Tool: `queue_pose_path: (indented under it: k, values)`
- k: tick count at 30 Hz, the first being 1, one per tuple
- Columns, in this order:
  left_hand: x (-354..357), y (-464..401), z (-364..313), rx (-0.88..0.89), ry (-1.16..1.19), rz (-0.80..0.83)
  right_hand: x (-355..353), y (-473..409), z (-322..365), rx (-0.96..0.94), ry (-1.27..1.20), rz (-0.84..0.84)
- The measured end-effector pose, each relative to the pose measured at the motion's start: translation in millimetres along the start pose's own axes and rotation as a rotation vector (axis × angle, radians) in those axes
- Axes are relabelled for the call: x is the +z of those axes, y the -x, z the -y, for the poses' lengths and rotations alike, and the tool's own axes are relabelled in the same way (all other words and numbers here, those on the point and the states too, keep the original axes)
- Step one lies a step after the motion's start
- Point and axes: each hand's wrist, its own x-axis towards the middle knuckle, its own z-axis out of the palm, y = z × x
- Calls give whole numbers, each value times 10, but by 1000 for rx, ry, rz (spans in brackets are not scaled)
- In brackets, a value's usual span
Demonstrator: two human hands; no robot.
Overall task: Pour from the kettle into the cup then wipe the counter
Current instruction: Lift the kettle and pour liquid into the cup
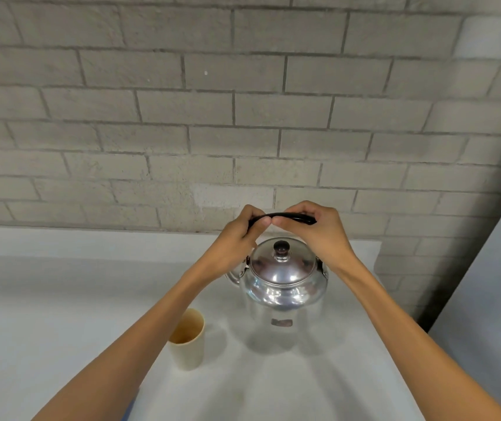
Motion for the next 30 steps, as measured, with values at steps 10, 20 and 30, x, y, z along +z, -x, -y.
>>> queue_pose_path:
  k: [10, 20, 30]
  values:
    - [-212, 725, 13, -75, 82, 18, 87, 484, 118, 9, 31, 68]
    - [-437, 1611, 895, -367, -25, -83, 220, 687, 72, 65, 92, 120]
    - [-283, 1844, 1334, -497, 67, -37, 347, 637, 58, 71, 185, 159]
